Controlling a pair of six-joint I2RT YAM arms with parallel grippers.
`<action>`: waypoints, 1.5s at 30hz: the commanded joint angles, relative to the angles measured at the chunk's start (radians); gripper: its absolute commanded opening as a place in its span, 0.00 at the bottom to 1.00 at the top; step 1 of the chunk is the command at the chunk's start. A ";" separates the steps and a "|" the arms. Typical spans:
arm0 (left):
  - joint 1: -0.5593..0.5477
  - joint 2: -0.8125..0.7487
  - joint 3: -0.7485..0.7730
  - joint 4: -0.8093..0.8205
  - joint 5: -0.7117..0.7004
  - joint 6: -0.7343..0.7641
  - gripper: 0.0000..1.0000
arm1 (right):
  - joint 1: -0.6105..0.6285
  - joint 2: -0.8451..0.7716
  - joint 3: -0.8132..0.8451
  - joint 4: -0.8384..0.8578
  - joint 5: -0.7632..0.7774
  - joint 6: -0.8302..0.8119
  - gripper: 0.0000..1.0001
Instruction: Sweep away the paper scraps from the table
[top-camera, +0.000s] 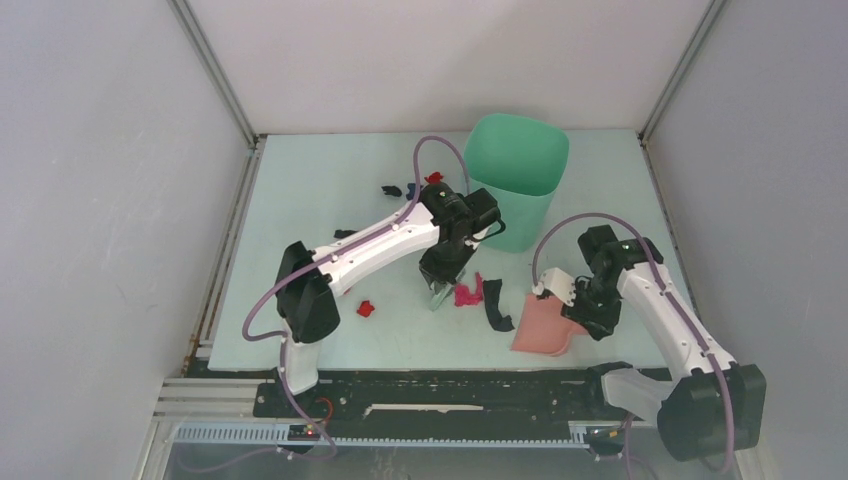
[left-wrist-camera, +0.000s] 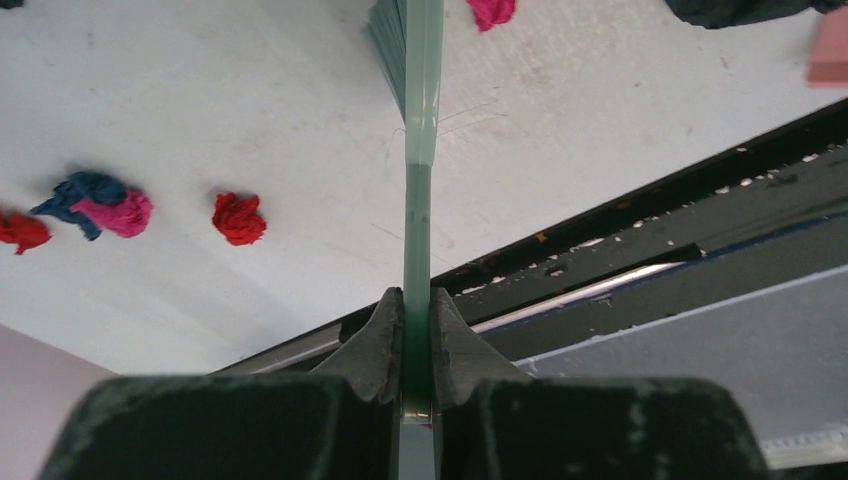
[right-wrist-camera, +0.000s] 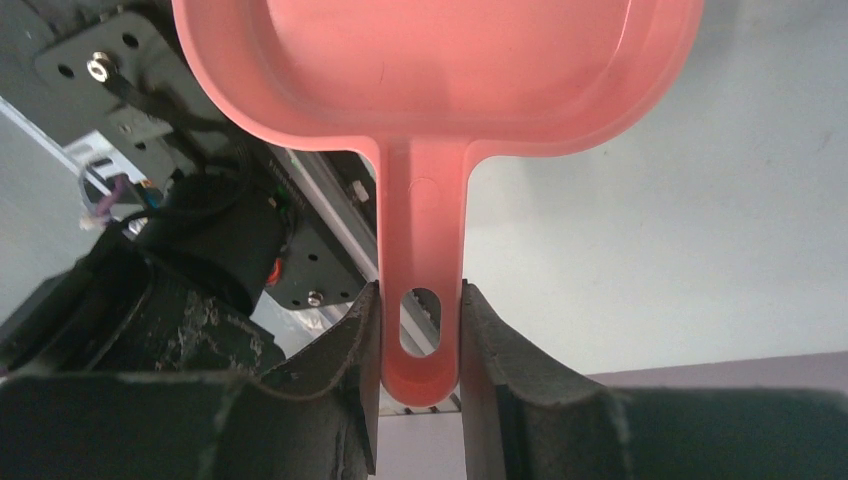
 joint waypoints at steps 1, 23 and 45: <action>-0.004 -0.005 0.021 0.055 0.169 0.031 0.00 | 0.045 0.020 0.000 0.079 -0.051 0.117 0.00; -0.065 -0.197 0.004 0.027 0.057 0.065 0.00 | 0.175 -0.026 0.000 0.179 -0.207 0.288 0.00; 0.194 -0.507 -0.404 -0.023 -0.567 0.065 0.00 | 0.449 0.045 0.017 0.207 -0.108 0.447 0.00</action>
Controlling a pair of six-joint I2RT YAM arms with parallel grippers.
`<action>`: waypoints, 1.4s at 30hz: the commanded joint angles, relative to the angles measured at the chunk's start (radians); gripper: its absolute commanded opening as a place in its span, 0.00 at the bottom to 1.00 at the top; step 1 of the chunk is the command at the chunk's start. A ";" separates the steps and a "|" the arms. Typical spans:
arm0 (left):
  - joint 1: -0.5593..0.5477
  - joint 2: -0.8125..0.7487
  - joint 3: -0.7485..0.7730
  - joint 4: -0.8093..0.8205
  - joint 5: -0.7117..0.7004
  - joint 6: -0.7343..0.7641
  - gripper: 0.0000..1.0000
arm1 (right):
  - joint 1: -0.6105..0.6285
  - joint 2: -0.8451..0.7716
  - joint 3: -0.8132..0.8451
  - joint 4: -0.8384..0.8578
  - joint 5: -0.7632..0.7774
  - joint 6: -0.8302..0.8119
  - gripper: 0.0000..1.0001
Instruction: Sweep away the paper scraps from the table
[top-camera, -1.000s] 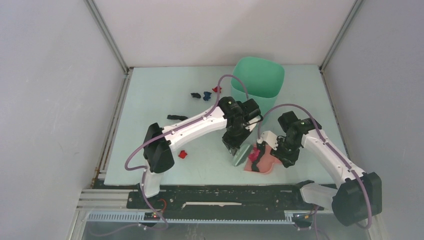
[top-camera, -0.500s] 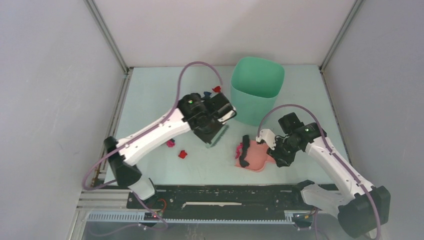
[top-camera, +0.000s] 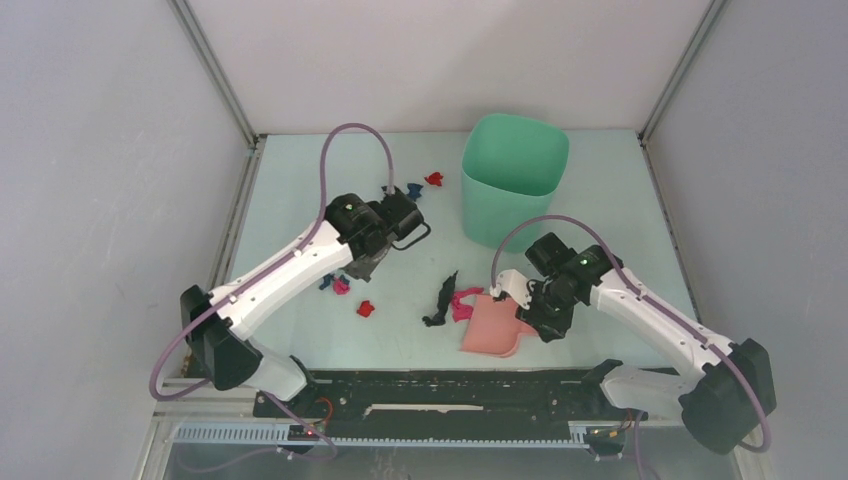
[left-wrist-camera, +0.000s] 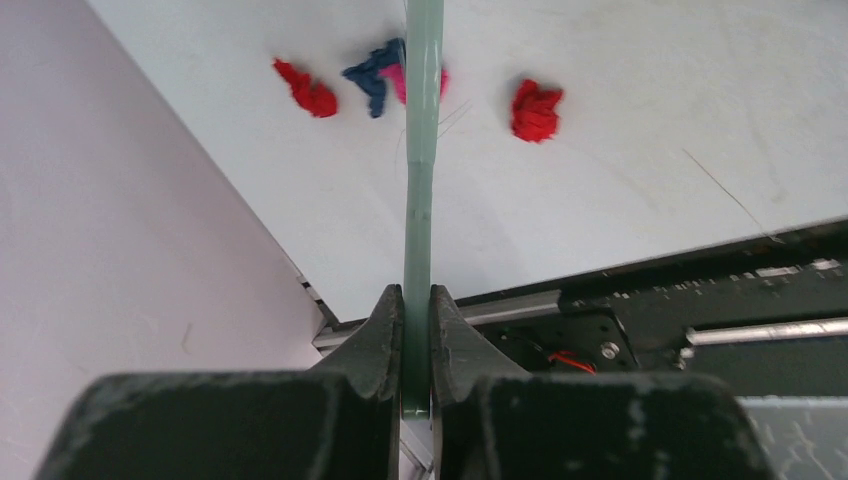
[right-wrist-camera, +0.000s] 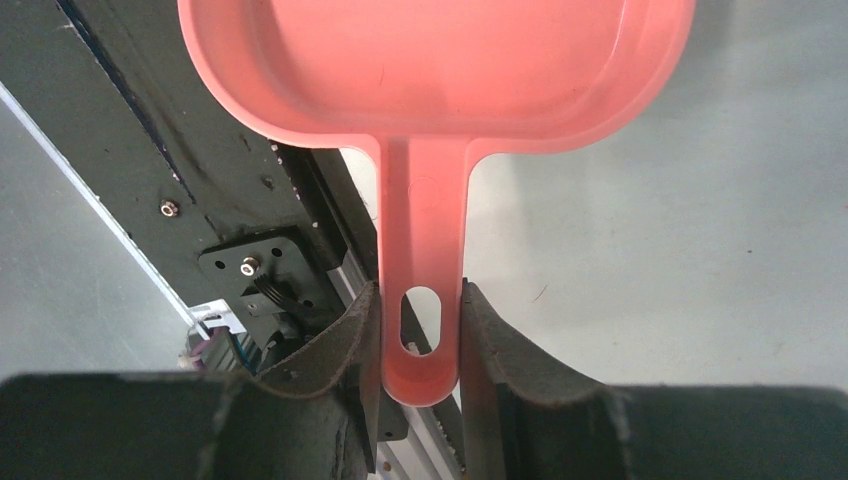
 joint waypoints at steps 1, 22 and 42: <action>0.087 -0.020 -0.011 0.003 -0.116 -0.070 0.00 | 0.030 0.018 0.031 -0.024 0.057 0.056 0.00; 0.135 0.238 -0.055 -0.003 0.220 -0.084 0.00 | -0.008 0.120 0.074 0.009 0.204 0.084 0.00; 0.005 0.186 0.111 0.284 0.708 -0.173 0.00 | 0.132 0.377 0.272 0.081 0.041 0.118 0.00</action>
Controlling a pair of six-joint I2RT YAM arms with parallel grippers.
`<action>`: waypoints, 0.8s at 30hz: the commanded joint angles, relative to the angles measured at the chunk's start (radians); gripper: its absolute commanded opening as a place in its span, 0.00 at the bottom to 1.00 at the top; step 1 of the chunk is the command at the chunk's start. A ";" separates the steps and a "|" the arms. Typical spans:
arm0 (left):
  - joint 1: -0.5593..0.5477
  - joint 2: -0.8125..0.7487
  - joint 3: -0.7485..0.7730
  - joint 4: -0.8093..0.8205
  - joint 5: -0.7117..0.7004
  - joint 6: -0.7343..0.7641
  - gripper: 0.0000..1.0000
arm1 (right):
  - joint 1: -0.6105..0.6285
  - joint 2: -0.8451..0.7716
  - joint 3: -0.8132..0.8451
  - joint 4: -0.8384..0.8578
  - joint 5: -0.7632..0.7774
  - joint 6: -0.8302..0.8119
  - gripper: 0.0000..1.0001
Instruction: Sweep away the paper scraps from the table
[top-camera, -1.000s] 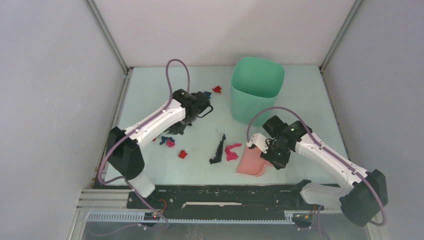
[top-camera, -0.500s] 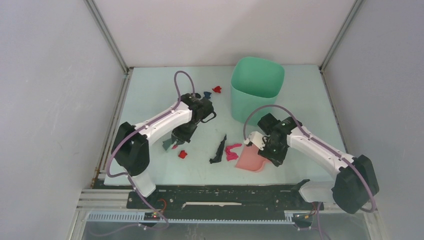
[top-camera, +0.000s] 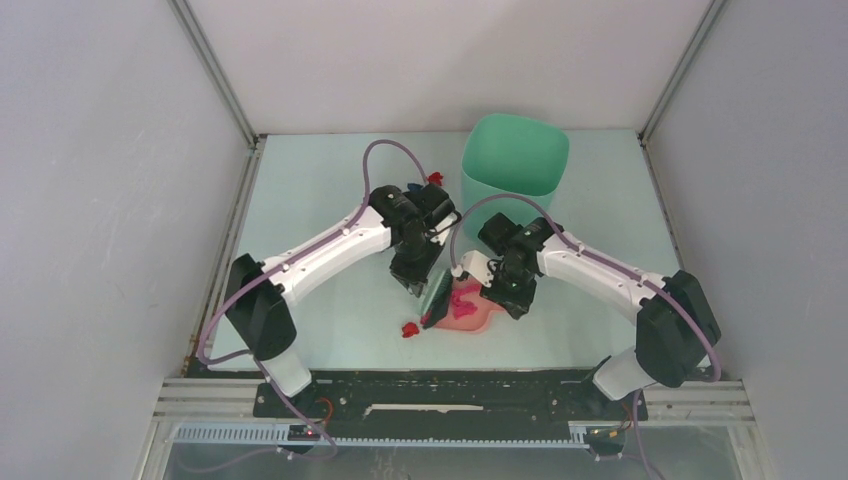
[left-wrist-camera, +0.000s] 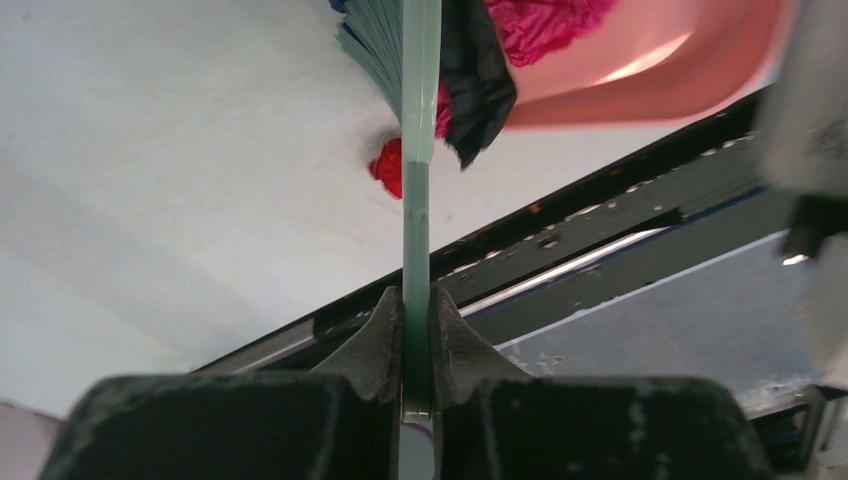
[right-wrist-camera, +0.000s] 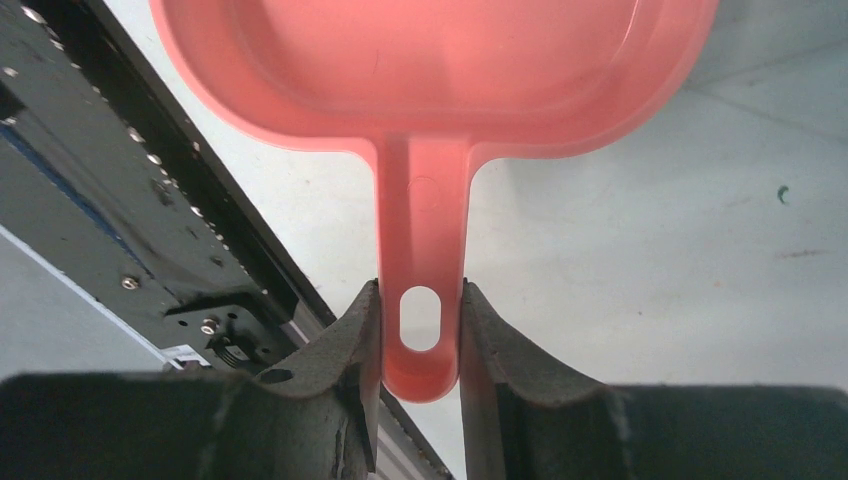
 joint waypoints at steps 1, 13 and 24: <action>-0.007 -0.054 0.030 0.123 0.115 -0.070 0.00 | 0.009 0.006 0.034 0.001 -0.084 0.021 0.00; -0.005 -0.192 0.090 0.062 0.009 -0.125 0.00 | 0.008 -0.144 -0.084 0.097 -0.121 0.018 0.00; -0.007 -0.255 0.050 -0.143 -0.152 -0.157 0.00 | 0.012 -0.205 -0.106 -0.035 -0.085 0.005 0.00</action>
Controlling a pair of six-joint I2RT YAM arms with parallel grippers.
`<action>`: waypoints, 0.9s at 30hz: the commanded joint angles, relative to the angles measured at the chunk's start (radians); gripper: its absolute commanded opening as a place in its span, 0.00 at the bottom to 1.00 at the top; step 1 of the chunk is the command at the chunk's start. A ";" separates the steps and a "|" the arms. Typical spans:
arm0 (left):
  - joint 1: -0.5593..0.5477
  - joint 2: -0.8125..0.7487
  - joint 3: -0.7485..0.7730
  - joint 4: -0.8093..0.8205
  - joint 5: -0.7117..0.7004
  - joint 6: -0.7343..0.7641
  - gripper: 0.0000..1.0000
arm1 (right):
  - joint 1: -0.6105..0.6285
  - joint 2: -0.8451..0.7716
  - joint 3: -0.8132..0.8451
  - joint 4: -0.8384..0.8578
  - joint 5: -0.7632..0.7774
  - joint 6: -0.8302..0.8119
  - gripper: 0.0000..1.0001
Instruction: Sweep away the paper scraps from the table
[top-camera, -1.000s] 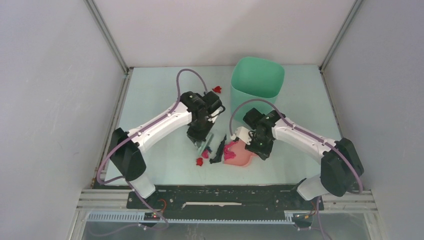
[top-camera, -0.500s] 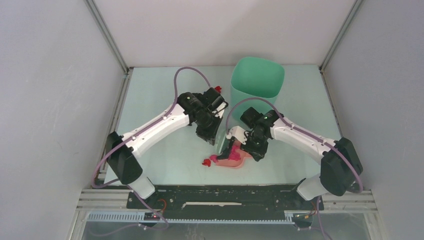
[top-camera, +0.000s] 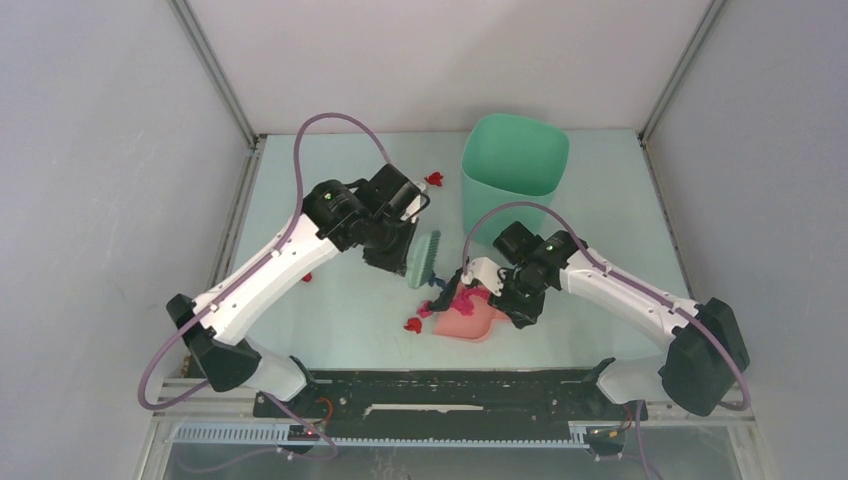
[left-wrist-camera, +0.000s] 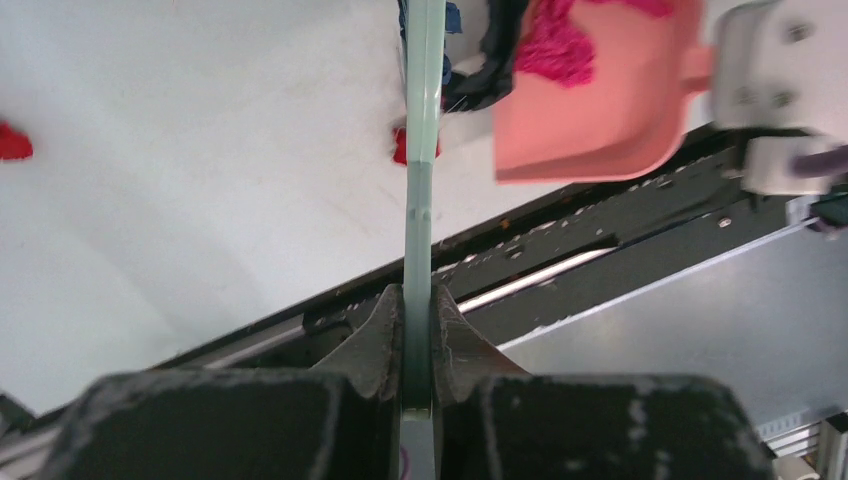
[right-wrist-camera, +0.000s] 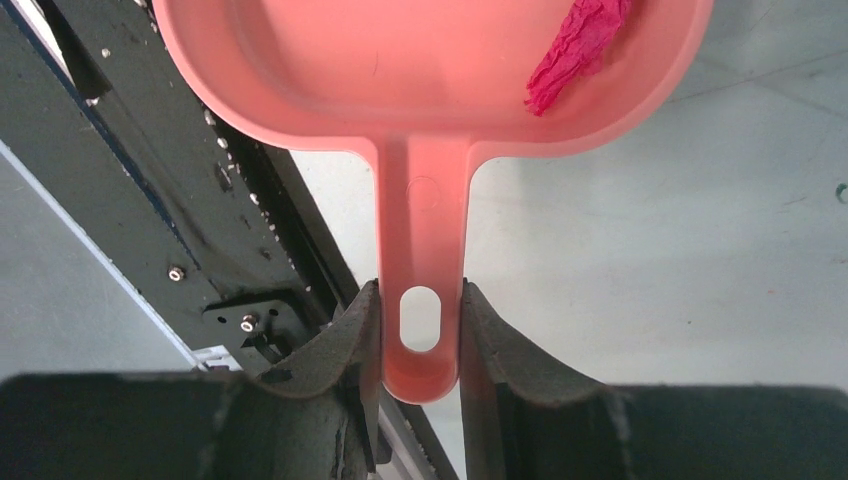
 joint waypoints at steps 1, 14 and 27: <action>-0.006 -0.023 -0.069 -0.080 -0.038 -0.030 0.00 | 0.013 -0.040 -0.001 -0.076 0.014 -0.002 0.00; -0.013 -0.013 -0.241 -0.104 -0.073 -0.078 0.00 | 0.021 0.022 -0.001 -0.105 0.113 -0.006 0.00; -0.022 0.082 -0.246 0.050 0.161 -0.006 0.00 | 0.098 0.166 0.064 -0.027 0.111 0.017 0.00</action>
